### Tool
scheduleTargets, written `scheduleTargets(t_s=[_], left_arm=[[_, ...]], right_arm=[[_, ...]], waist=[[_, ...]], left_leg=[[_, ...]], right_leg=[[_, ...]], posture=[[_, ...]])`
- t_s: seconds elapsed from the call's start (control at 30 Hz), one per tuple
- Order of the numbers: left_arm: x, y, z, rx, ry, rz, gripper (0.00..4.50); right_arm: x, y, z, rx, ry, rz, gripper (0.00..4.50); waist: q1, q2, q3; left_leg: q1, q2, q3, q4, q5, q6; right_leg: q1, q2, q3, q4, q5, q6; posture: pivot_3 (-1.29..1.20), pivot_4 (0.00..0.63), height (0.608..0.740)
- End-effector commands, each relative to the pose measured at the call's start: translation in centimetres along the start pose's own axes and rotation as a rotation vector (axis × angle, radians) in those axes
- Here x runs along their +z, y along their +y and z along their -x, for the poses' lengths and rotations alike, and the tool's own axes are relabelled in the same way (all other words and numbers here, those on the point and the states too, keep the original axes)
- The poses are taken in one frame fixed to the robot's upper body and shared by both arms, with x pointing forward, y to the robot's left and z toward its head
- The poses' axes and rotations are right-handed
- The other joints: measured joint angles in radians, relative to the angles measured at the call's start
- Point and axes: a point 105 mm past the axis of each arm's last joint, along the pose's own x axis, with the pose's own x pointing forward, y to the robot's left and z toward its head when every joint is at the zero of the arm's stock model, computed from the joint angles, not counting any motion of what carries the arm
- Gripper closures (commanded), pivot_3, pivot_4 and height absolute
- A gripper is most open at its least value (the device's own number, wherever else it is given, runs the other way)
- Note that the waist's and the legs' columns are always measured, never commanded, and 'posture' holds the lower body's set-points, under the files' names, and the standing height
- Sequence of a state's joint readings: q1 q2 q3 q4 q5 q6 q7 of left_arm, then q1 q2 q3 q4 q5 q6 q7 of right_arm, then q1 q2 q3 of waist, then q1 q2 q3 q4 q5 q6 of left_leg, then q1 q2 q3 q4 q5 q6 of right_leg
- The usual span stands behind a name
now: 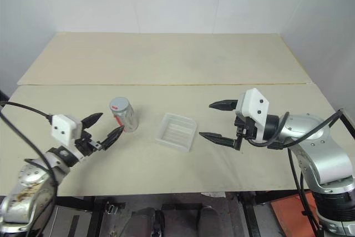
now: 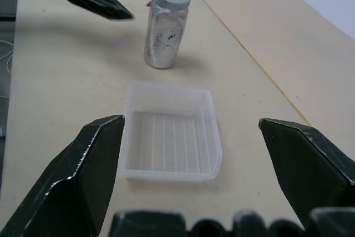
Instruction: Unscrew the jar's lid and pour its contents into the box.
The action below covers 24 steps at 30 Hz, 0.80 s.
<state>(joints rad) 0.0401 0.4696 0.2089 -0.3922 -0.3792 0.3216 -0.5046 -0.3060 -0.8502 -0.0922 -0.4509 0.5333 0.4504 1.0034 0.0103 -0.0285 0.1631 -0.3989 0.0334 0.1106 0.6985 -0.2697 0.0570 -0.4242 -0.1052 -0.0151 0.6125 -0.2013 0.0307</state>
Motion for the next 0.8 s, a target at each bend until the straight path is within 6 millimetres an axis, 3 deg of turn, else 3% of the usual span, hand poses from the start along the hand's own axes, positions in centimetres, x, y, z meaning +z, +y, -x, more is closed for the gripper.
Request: scheduleTargets(t_s=[0.03,0.4,0.67,0.8], left_arm=[[0.7,-0.1,-1.1,0.012,-0.061,-0.043,0.01],[-1.2,-0.3,-4.8,0.047,-0.070,0.002,0.01],[-1.2,-0.7,-6.3,0.061,-0.112,0.007,0.01],[-1.2,-0.9,-6.6,0.064,-0.121,-0.004,0.96]], right_arm=[[1.6,-0.5,0.6,-0.019,-0.028,0.082,0.00],[2.3,-0.4,1.0,-0.033,-0.033,0.104,0.00],[2.6,-0.4,1.0,-0.031,-0.035,0.119,0.00],[2.7,-0.1,0.8,-0.021,-0.037,0.122,0.00]], waist=[[0.001,0.000,0.000],[0.002,0.000,0.000],[0.001,0.000,0.000],[0.001,0.000,0.000]], left_leg=[[0.000,0.000,0.000,0.000,0.000,0.000],[0.000,0.000,0.000,0.000,0.000,0.001],[-0.001,0.000,-0.001,0.000,0.000,0.001],[-0.001,0.000,-0.001,0.000,0.000,0.001]], right_leg=[[0.000,0.000,0.000,0.000,0.000,0.000],[0.000,-0.001,0.000,0.000,0.000,0.000],[0.000,-0.001,-0.001,0.000,0.000,0.001],[0.000,-0.001,-0.001,0.000,0.000,0.001]], posture=[[0.00,0.150,0.740],[0.00,0.150,0.740],[0.00,0.150,0.740],[0.00,0.150,0.740]])
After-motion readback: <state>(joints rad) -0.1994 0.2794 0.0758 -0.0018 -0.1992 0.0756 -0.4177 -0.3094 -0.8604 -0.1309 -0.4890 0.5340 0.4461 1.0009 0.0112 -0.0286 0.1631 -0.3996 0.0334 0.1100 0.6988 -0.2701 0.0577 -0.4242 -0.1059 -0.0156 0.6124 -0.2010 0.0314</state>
